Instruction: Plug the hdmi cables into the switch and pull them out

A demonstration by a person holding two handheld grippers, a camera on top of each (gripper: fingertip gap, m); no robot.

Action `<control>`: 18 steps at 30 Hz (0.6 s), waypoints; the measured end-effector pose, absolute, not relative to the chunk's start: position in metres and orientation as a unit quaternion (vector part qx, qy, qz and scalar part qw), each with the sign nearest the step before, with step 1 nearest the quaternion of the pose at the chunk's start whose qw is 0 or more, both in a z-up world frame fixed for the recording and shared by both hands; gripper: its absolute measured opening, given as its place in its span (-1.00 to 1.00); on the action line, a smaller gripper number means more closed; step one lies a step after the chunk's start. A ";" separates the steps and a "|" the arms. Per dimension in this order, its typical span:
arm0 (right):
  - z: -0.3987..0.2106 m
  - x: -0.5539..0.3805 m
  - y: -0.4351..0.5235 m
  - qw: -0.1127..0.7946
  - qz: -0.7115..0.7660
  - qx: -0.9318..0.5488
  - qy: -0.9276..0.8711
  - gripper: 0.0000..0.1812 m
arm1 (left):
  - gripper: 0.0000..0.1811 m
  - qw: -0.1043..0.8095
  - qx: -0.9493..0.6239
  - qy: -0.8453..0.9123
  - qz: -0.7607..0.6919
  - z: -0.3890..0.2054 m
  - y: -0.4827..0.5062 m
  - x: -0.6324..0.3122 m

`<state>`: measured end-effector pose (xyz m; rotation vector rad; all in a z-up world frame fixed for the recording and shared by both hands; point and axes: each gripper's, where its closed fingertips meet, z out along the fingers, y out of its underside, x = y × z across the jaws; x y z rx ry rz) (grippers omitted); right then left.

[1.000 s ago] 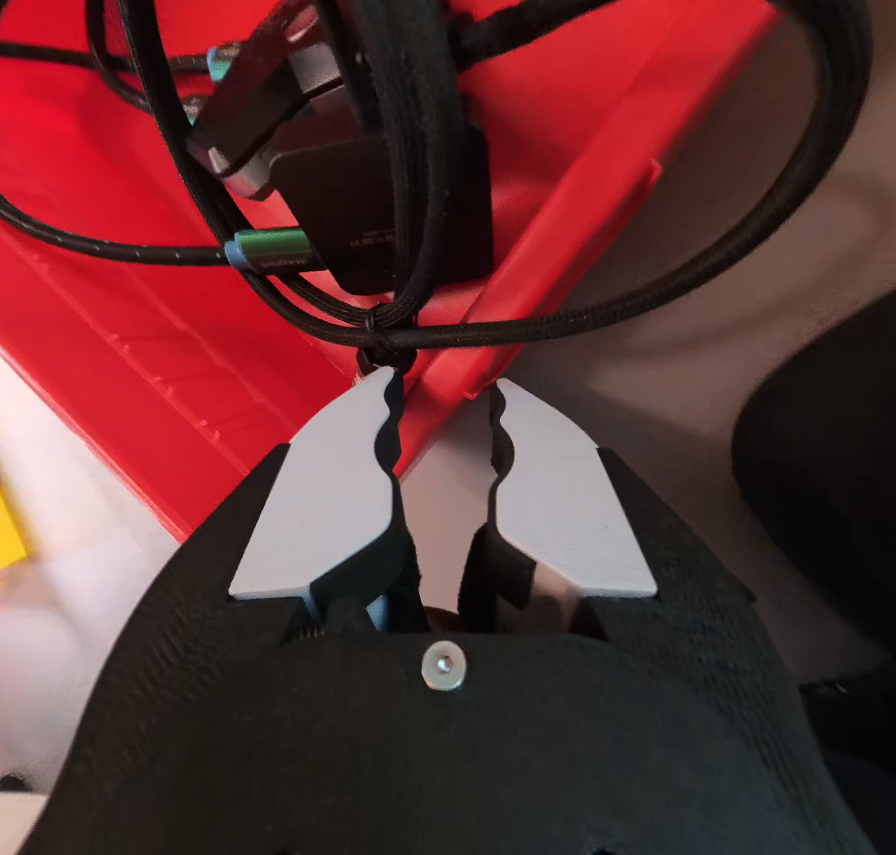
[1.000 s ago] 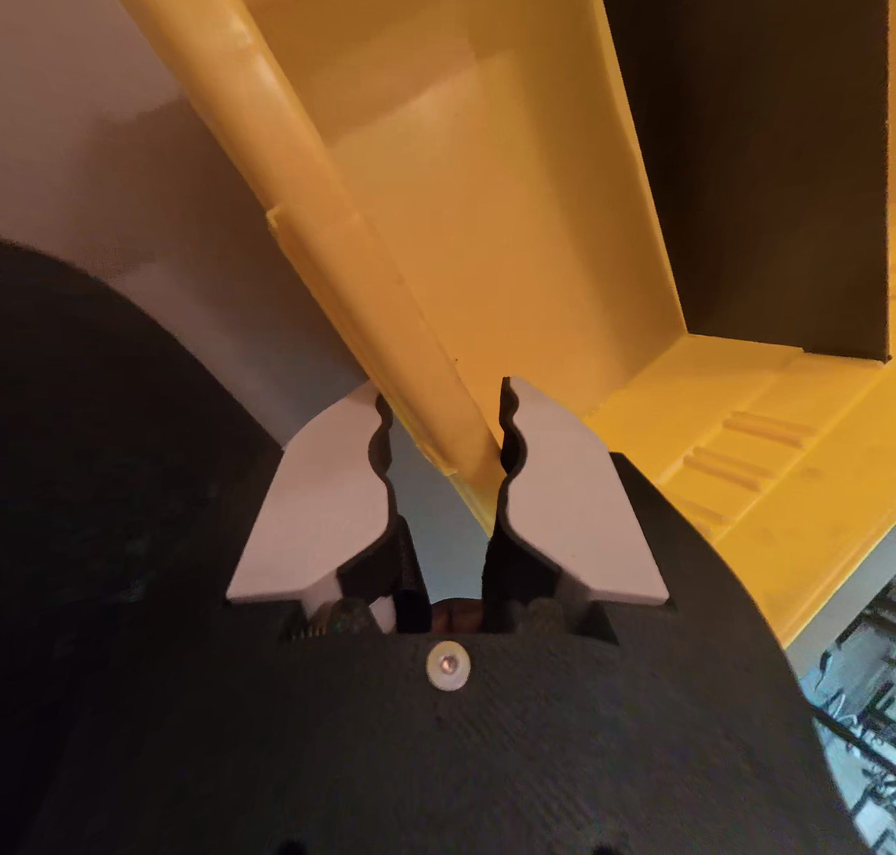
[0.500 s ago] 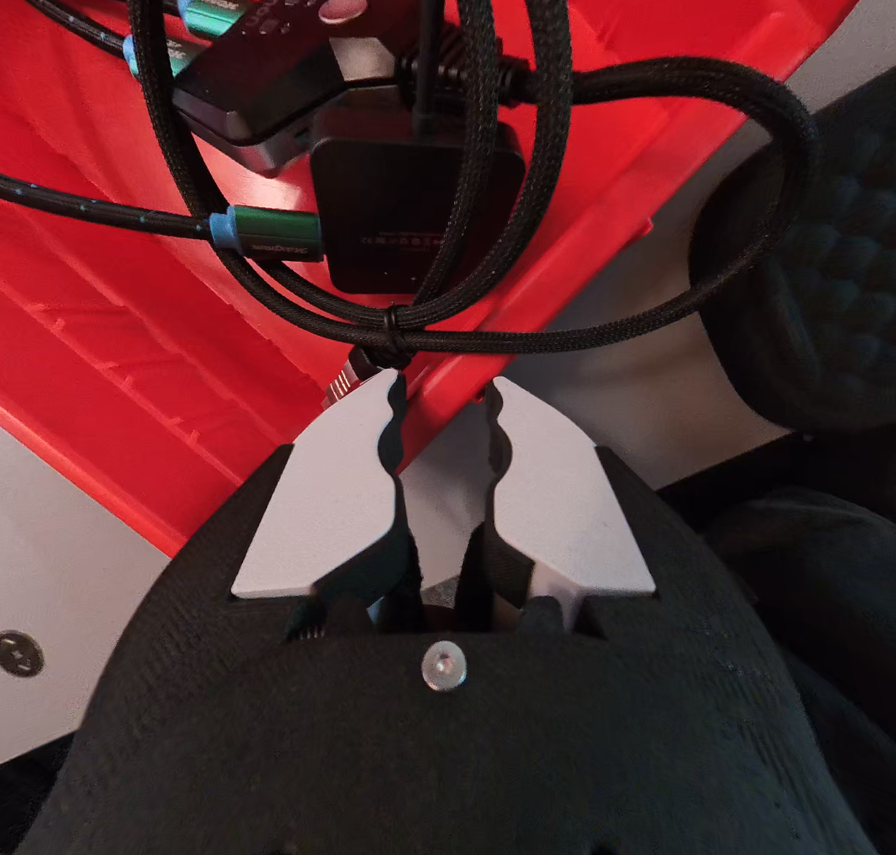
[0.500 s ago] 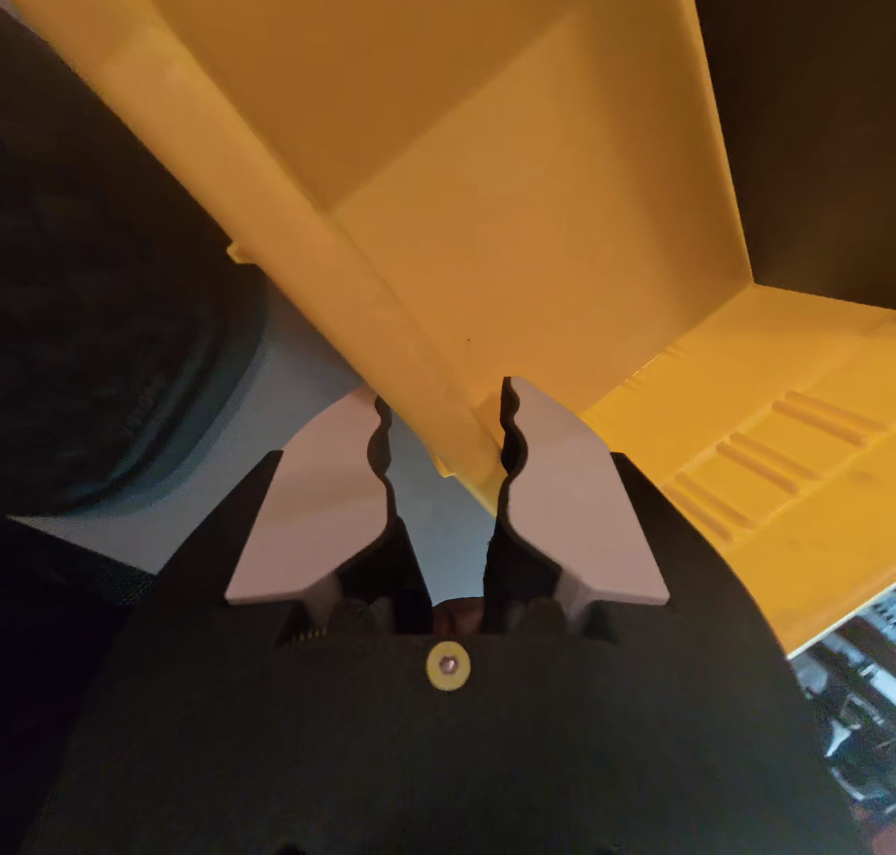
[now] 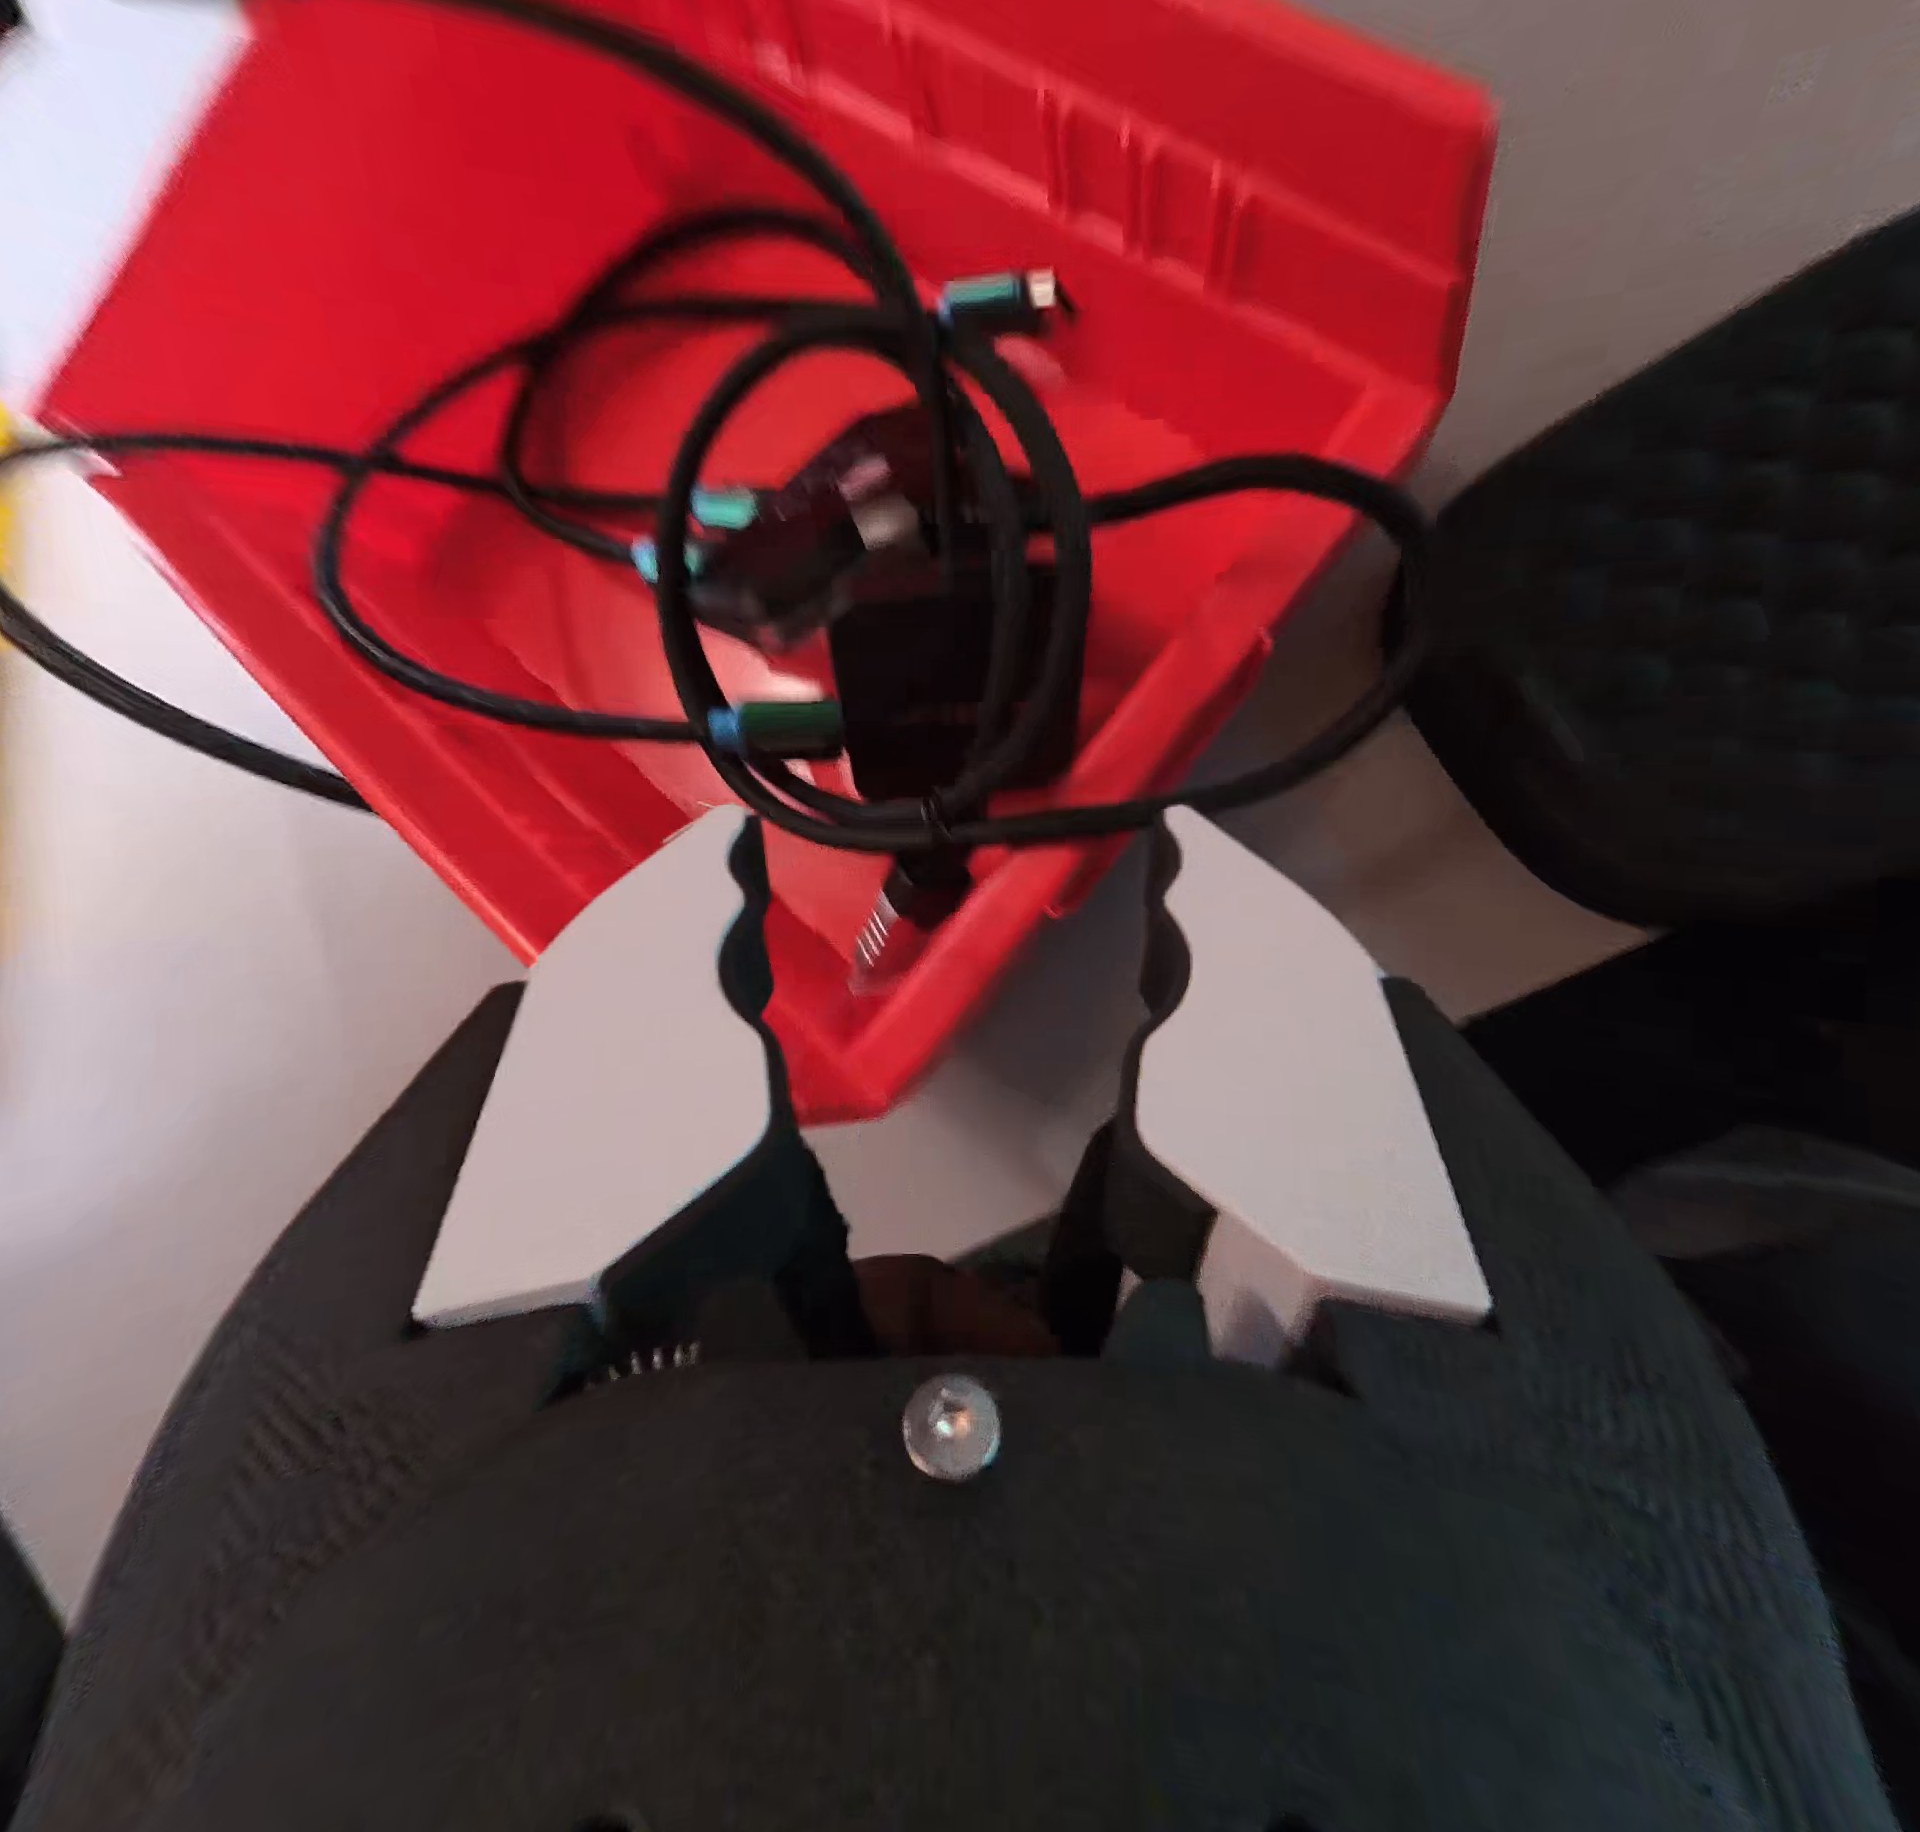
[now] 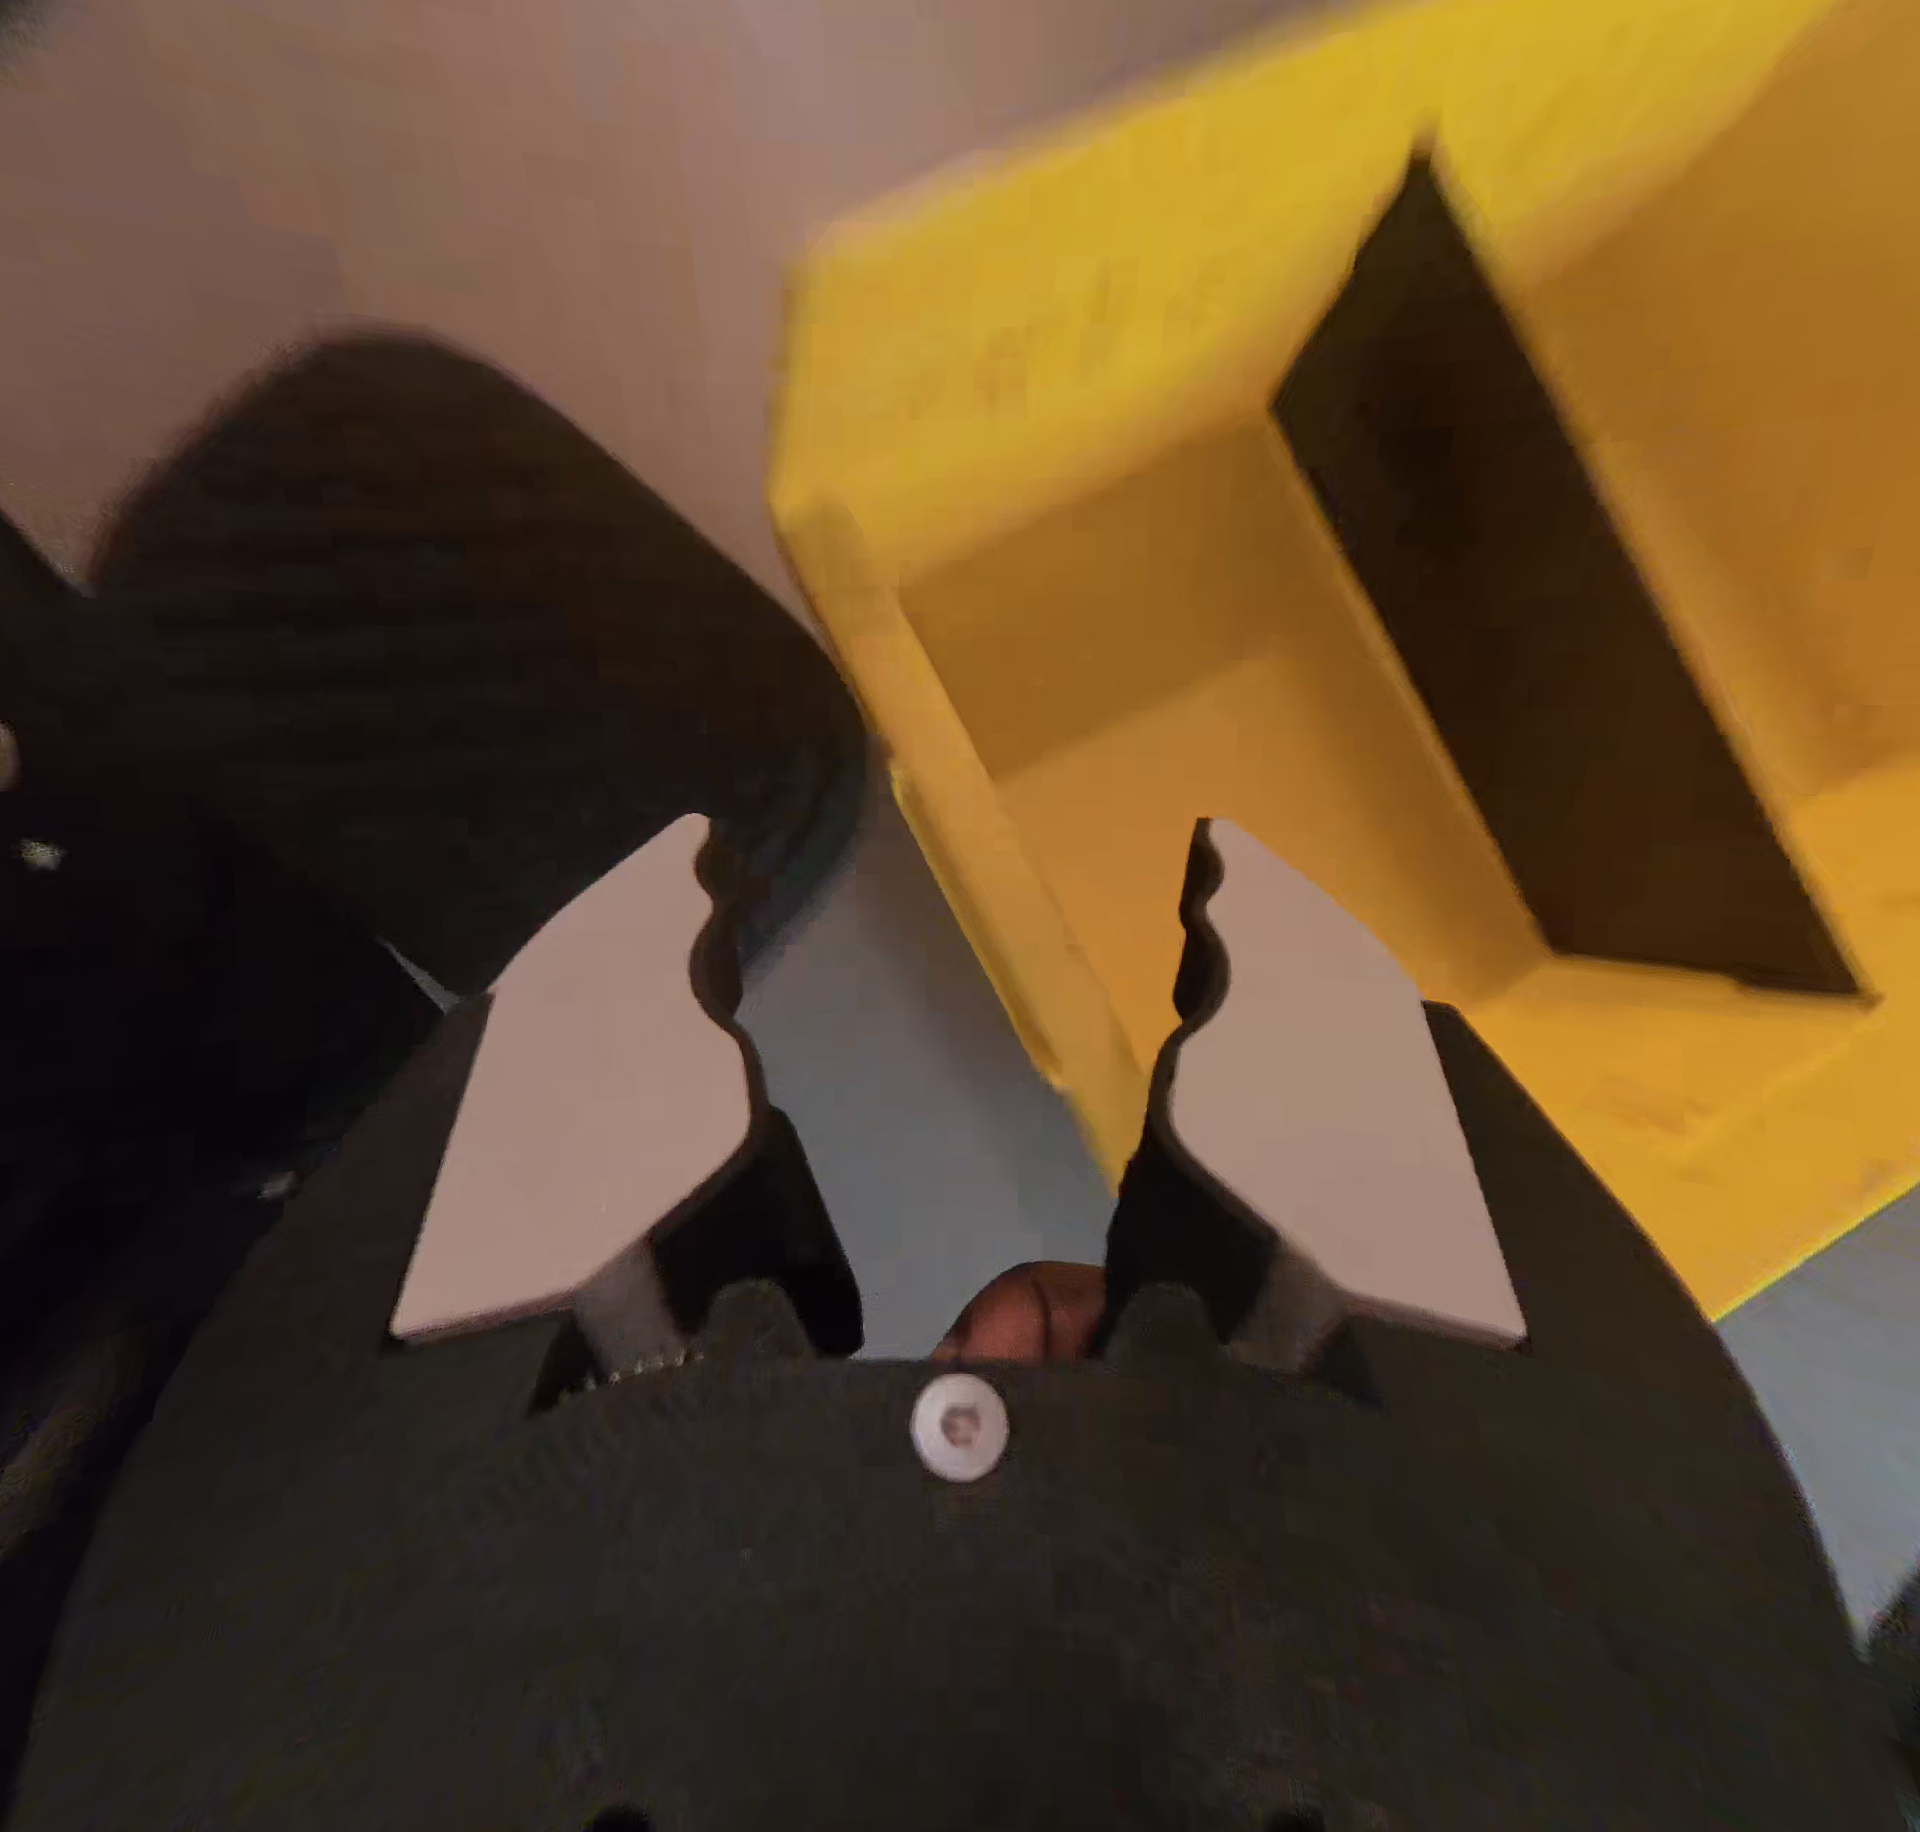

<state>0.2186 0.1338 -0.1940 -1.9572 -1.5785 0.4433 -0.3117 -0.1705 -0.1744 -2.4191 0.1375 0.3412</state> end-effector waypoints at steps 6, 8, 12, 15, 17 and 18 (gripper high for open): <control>-0.123 0.183 0.117 0.452 0.236 -0.618 -0.598 0.04 | -0.18 0.332 -0.924 0.102 0.158 -0.170 -0.138 -0.304; -0.114 0.179 0.113 0.469 0.236 -0.606 -0.597 0.03 | -0.26 0.297 -0.937 0.105 0.154 -0.180 -0.134 -0.302; -0.112 0.177 0.108 0.476 0.223 -0.597 -0.606 0.04 | -0.42 0.313 -0.925 0.152 0.155 -0.172 -0.119 -0.284; -0.110 0.176 0.103 0.476 0.233 -0.588 -0.611 0.03 | -0.58 0.302 -0.908 0.230 0.180 -0.172 -0.117 -0.266; -0.107 0.176 0.098 0.478 0.245 -0.579 -0.613 0.02 | -0.63 0.269 -0.898 0.273 0.214 -0.179 -0.116 -0.268; -0.105 0.176 0.096 0.480 0.249 -0.575 -0.614 0.02 | -0.62 0.267 -0.896 0.284 0.212 -0.183 -0.113 -0.266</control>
